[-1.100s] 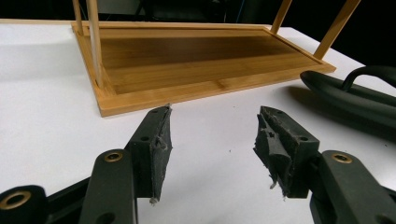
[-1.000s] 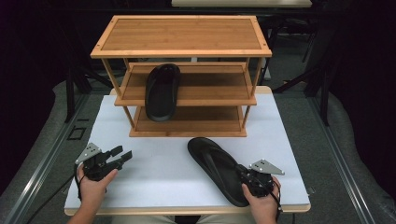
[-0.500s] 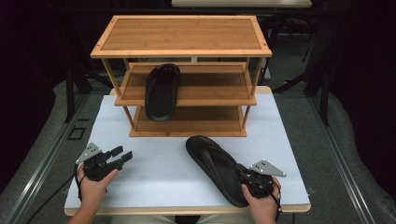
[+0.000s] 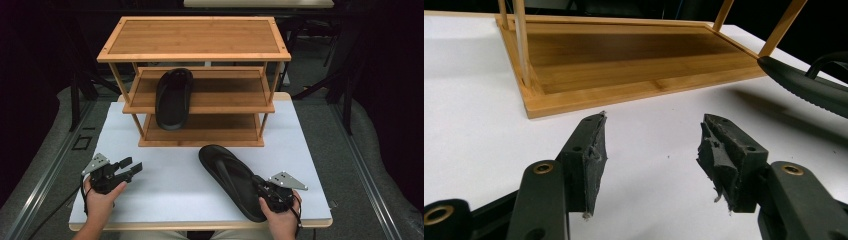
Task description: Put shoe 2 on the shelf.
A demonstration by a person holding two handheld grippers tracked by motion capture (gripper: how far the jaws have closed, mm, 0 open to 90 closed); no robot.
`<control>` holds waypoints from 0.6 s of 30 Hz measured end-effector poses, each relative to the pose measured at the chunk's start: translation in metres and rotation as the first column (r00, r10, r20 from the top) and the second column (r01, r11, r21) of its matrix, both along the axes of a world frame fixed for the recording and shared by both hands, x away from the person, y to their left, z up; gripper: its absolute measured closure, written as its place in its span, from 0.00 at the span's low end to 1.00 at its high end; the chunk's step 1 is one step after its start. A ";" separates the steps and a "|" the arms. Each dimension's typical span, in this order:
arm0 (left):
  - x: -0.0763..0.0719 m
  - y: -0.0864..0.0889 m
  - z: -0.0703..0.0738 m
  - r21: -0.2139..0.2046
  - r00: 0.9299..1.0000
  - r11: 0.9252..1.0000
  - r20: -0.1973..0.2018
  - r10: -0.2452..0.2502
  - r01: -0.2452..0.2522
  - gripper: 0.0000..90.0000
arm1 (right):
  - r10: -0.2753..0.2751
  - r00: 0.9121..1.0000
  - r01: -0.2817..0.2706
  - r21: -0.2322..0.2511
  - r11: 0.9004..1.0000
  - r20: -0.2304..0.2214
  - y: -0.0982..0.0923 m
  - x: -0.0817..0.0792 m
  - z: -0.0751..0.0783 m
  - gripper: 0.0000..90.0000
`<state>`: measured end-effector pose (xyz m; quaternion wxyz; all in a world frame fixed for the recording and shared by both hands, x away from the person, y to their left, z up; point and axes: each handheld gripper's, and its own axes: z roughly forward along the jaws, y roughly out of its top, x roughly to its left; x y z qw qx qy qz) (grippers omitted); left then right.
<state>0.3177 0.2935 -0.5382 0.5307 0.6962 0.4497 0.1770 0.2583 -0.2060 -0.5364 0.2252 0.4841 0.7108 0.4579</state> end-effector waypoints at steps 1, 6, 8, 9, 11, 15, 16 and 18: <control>0.000 0.000 0.000 0.001 1.000 1.000 -0.008 -0.006 0.006 0.48 | 0.000 1.000 0.000 -0.003 1.000 0.000 0.000 0.000 0.000 0.92; 0.002 -0.001 -0.002 0.006 0.999 1.000 -0.028 -0.021 0.021 0.47 | -0.002 1.000 0.002 0.000 1.000 0.000 0.000 0.000 0.000 0.92; 0.002 -0.002 -0.003 0.007 0.999 1.000 -0.040 -0.027 0.028 0.47 | 0.004 1.000 -0.004 0.008 1.000 0.004 0.000 0.001 -0.001 0.92; 0.003 -0.002 -0.004 0.010 0.998 0.999 -0.046 -0.032 0.033 0.47 | 0.006 1.000 -0.006 0.009 1.000 0.003 0.000 0.001 -0.001 0.91; 0.003 -0.003 -0.004 0.013 0.998 0.999 -0.046 -0.033 0.033 0.47 | 0.007 1.000 -0.007 0.011 1.000 0.004 0.000 0.002 -0.002 0.91; 0.002 -0.002 -0.003 0.012 0.998 0.999 -0.045 -0.032 0.033 0.47 | 0.017 1.000 -0.017 0.005 1.000 -0.010 0.001 0.002 -0.002 0.90; 0.002 -0.002 -0.003 0.011 0.999 0.999 -0.045 -0.030 0.031 0.47 | 0.017 1.000 -0.017 0.005 1.000 -0.011 0.001 0.002 -0.002 0.90; 0.002 -0.002 -0.003 0.013 0.998 0.999 -0.047 -0.030 0.031 0.47 | 0.017 1.000 -0.017 0.006 1.000 -0.008 0.001 0.002 -0.002 0.90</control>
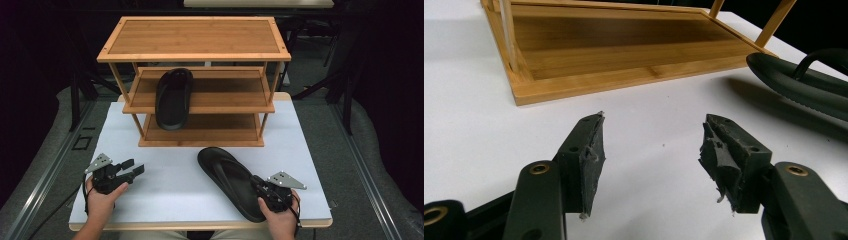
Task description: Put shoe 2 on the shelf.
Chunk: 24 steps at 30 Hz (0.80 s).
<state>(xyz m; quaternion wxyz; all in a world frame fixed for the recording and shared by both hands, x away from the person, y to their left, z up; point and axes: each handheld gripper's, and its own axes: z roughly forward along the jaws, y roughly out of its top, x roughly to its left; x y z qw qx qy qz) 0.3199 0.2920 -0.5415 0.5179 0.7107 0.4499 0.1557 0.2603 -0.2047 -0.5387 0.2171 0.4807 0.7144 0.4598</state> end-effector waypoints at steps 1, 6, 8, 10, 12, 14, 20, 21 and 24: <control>0.000 0.000 0.000 0.000 1.000 1.000 0.000 0.000 0.000 0.47 | 0.000 1.000 0.000 0.000 1.000 0.000 0.000 0.000 0.000 0.90; 0.000 -0.001 -0.001 0.001 1.000 1.000 0.004 0.002 -0.002 0.47 | -0.006 1.000 0.006 0.013 1.000 0.007 -0.001 0.001 -0.001 0.89; 0.000 -0.001 -0.001 0.001 1.000 1.000 0.003 0.002 -0.002 0.47 | -0.008 1.000 0.008 0.015 1.000 0.000 -0.002 0.001 0.000 0.89; 0.000 -0.001 -0.001 0.002 1.000 1.000 0.003 0.001 -0.001 0.47 | -0.012 1.000 0.012 0.021 1.000 0.001 -0.002 0.001 0.000 0.89; 0.000 -0.001 -0.001 0.004 1.000 1.000 0.002 0.002 -0.002 0.47 | -0.013 1.000 0.013 0.027 1.000 0.002 -0.003 0.000 0.001 0.89; 0.000 -0.001 0.000 0.003 1.000 1.000 0.003 0.003 -0.003 0.47 | -0.013 1.000 0.013 0.034 0.999 0.005 -0.004 0.000 0.001 0.89; -0.001 0.000 0.000 0.000 1.000 1.000 0.012 0.006 -0.006 0.47 | -0.012 1.000 0.011 0.040 0.999 0.021 -0.004 -0.001 0.003 0.91; -0.001 0.000 0.000 0.000 1.000 1.000 0.013 0.007 -0.007 0.47 | -0.012 1.000 0.011 0.040 0.999 0.021 -0.004 -0.001 0.003 0.91; -0.001 0.000 0.000 0.002 1.000 1.000 0.012 0.009 -0.009 0.47 | -0.013 0.999 0.011 0.045 0.999 0.049 -0.004 -0.003 0.008 0.93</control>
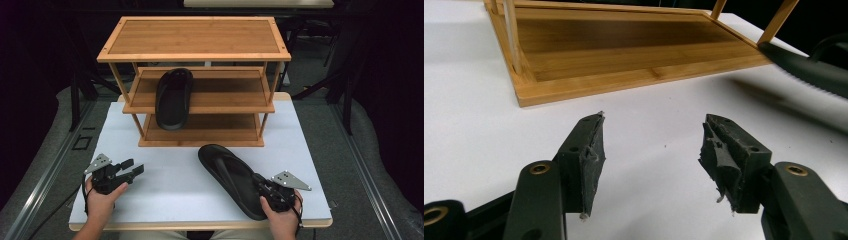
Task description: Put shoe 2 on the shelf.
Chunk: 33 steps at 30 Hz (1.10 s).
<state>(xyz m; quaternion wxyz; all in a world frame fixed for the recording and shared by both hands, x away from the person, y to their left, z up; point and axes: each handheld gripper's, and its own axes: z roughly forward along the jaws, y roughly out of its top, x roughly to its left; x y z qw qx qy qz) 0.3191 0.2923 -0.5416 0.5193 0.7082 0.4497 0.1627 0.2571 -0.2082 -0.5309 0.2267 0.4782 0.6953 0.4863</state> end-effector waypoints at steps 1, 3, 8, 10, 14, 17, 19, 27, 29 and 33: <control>0.000 0.000 0.000 0.000 1.000 1.000 0.000 0.000 0.000 0.47 | -0.002 1.000 0.002 -0.003 1.000 0.007 0.000 -0.001 0.001 0.93; 0.000 0.000 0.000 -0.001 1.000 1.000 0.004 0.004 -0.004 0.47 | 0.000 1.000 0.000 -0.007 1.000 0.018 0.000 -0.003 0.005 0.93; 0.000 0.000 0.000 -0.002 1.000 1.000 0.004 0.007 -0.007 0.47 | -0.007 0.997 0.009 -0.018 1.000 0.073 0.002 -0.008 0.010 0.93; -0.001 0.000 0.000 0.002 1.000 1.000 0.003 0.007 -0.007 0.47 | -0.007 0.997 0.008 -0.017 1.000 0.076 0.003 -0.010 0.012 0.93; -0.001 0.000 0.000 0.002 1.000 1.000 0.004 0.008 -0.008 0.47 | -0.011 0.996 0.013 -0.023 1.000 0.083 0.003 -0.012 0.014 0.93; -0.001 0.000 0.000 -0.002 1.000 1.000 0.009 0.009 -0.009 0.47 | -0.007 0.996 0.009 -0.014 1.000 0.091 0.002 -0.014 0.017 0.93; -0.001 0.000 0.001 -0.003 1.000 1.000 0.009 0.010 -0.010 0.47 | -0.020 0.993 0.020 0.000 1.000 0.113 0.000 -0.014 0.020 0.93; -0.001 0.000 0.000 0.001 1.000 1.000 0.005 0.015 -0.015 0.47 | -0.037 0.990 0.034 0.018 0.999 0.135 -0.004 -0.012 0.035 0.93; -0.001 -0.001 0.000 0.000 1.000 1.000 0.006 0.015 -0.015 0.47 | -0.040 0.987 0.033 0.051 0.998 0.157 -0.007 -0.009 0.043 0.93; -0.001 0.000 -0.001 -0.001 1.000 1.000 0.004 0.018 -0.018 0.47 | -0.048 0.982 0.039 0.049 0.998 0.184 -0.010 -0.005 0.057 0.93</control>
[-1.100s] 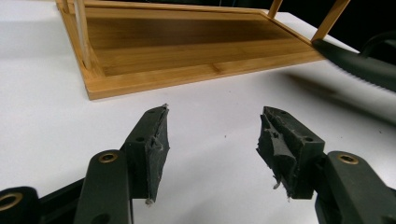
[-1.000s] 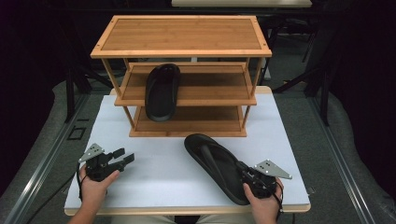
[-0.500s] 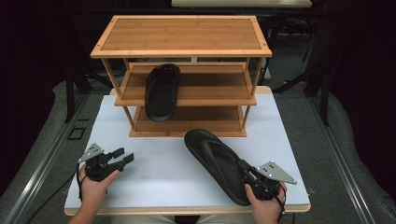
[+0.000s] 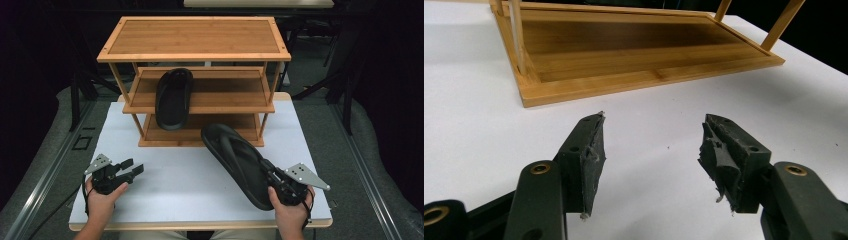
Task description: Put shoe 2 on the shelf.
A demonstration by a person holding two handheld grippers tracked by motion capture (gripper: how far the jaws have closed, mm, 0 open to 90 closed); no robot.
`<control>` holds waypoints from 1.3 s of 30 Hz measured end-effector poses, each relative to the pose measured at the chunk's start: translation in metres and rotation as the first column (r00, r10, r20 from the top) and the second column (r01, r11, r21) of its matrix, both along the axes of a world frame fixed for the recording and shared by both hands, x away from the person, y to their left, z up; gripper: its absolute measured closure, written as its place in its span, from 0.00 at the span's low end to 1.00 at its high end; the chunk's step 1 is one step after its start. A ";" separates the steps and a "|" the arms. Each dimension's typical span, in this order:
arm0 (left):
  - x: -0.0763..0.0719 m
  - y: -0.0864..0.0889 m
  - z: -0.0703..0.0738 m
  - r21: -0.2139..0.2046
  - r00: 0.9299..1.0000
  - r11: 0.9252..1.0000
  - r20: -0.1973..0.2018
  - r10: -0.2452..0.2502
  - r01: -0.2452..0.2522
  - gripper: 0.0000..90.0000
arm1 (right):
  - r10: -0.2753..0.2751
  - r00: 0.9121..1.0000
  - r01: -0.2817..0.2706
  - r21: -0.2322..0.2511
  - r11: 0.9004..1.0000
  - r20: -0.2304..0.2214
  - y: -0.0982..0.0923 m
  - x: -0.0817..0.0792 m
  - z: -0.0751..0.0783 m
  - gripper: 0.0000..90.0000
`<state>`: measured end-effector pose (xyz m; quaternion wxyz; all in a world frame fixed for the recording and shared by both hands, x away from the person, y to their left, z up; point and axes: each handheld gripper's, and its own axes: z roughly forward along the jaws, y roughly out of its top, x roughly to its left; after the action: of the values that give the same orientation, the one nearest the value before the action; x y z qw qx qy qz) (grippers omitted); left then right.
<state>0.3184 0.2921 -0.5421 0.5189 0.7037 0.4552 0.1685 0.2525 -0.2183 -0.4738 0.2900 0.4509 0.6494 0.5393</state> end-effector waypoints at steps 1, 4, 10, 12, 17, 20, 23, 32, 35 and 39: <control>0.000 0.000 0.000 -0.002 1.000 1.000 0.001 0.003 -0.003 0.47 | -0.004 1.000 0.004 0.008 1.000 0.016 0.000 0.002 0.004 0.93; 0.000 0.001 0.000 -0.003 1.000 1.000 0.003 0.006 -0.006 0.47 | -0.002 1.000 0.002 0.006 1.000 0.024 -0.002 0.004 0.014 0.93; 0.001 0.001 0.000 -0.002 1.000 1.000 0.001 0.004 -0.004 0.47 | -0.007 0.999 0.007 0.006 1.000 0.053 -0.002 0.024 0.041 0.93; 0.001 0.002 0.000 -0.003 1.000 1.000 0.000 0.005 -0.005 0.47 | -0.011 0.999 0.011 0.001 1.000 0.052 0.000 0.039 0.051 0.93; 0.001 0.002 0.000 -0.010 1.000 1.000 0.001 0.008 -0.008 0.47 | -0.024 0.998 0.025 -0.017 1.000 0.060 0.005 0.059 0.063 0.93; 0.002 0.003 -0.001 -0.007 1.000 1.000 -0.003 0.009 -0.009 0.47 | -0.040 0.997 0.042 -0.033 0.999 0.064 0.013 0.079 0.075 0.93; 0.002 0.003 0.000 -0.009 1.000 1.000 -0.002 0.007 -0.007 0.47 | -0.050 0.997 0.052 -0.036 0.998 0.062 0.017 0.089 0.080 0.93; 0.003 0.004 0.000 -0.016 1.000 1.000 0.005 0.008 -0.008 0.47 | -0.088 0.996 0.088 -0.063 0.994 0.010 0.037 0.131 0.087 0.93; 0.003 0.004 0.000 -0.016 1.000 1.000 0.005 0.007 -0.007 0.47 | -0.098 0.995 0.097 -0.068 0.993 -0.003 0.040 0.136 0.086 0.93; 0.003 0.003 0.000 -0.015 1.000 1.000 0.005 0.006 -0.006 0.47 | -0.112 0.993 0.110 -0.046 0.993 -0.034 0.044 0.147 0.085 0.93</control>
<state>0.3216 0.2953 -0.5419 0.5249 0.6980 0.4571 0.1685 0.3998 -0.1738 -0.3889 0.3174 0.4897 0.6402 0.4995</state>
